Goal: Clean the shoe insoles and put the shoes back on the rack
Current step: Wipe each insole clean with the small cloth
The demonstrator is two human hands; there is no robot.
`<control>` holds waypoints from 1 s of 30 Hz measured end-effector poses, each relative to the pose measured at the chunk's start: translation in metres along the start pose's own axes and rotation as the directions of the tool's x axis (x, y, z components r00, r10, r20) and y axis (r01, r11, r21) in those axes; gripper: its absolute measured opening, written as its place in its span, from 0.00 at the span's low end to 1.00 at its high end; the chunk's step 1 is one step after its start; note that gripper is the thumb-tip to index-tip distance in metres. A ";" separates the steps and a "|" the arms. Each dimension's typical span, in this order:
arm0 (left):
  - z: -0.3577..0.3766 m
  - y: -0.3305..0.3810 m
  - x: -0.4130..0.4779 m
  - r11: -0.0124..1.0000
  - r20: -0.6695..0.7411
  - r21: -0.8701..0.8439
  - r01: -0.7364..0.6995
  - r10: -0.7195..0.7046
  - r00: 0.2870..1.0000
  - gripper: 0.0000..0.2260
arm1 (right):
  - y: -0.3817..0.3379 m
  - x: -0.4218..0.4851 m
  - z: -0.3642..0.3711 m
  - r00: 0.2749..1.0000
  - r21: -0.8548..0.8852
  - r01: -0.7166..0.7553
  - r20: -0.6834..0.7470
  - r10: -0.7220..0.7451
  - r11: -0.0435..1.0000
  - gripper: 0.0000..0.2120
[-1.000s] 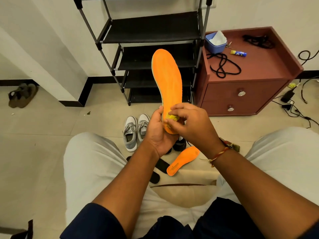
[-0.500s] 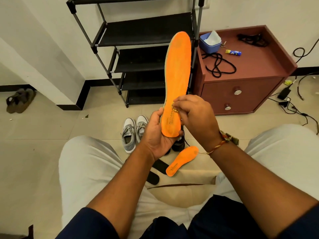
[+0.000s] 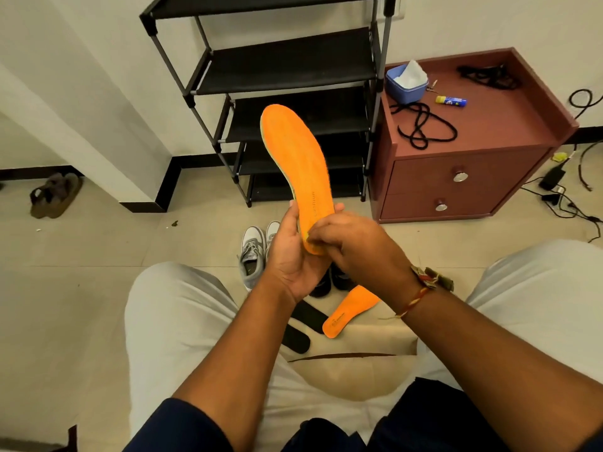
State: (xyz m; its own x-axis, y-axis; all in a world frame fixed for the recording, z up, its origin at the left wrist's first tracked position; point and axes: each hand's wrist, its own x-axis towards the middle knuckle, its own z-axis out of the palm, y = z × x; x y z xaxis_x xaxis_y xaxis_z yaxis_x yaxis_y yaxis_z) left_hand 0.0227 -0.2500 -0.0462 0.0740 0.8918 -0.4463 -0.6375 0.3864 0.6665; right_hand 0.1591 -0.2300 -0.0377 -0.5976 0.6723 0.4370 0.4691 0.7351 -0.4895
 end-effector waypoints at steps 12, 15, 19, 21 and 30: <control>-0.005 0.008 0.010 0.998 0.009 -0.051 -0.023 0.024 1.000 0.33 | -0.012 -0.003 0.001 0.980 0.237 -0.200 0.054 0.193 0.951 0.16; -0.003 0.004 0.010 0.998 0.005 -0.063 -0.031 0.032 0.999 0.31 | 0.000 0.006 -0.006 0.981 0.107 -0.178 -0.055 0.185 0.978 0.14; 0.000 -0.002 0.010 0.998 0.029 -0.040 -0.041 0.042 0.999 0.29 | 0.009 0.011 -0.011 0.963 0.106 -0.200 -0.162 0.215 0.974 0.13; -0.003 0.003 0.010 0.997 0.004 -0.040 -0.058 0.059 0.998 0.31 | -0.001 0.006 -0.005 0.967 0.187 -0.209 -0.104 0.231 0.960 0.14; 0.012 -0.008 0.000 0.997 0.022 0.061 -0.050 0.049 0.999 0.28 | 0.008 0.012 -0.012 0.958 0.053 -0.179 -0.217 0.187 0.982 0.09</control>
State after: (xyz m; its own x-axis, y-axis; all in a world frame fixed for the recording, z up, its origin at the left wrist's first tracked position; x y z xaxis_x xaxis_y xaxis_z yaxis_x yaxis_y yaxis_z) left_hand 0.0370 -0.2509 -0.0447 0.0599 0.9146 -0.3999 -0.5924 0.3551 0.7232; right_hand 0.1639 -0.2148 -0.0271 -0.3437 0.8003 0.4913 0.5332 0.5969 -0.5994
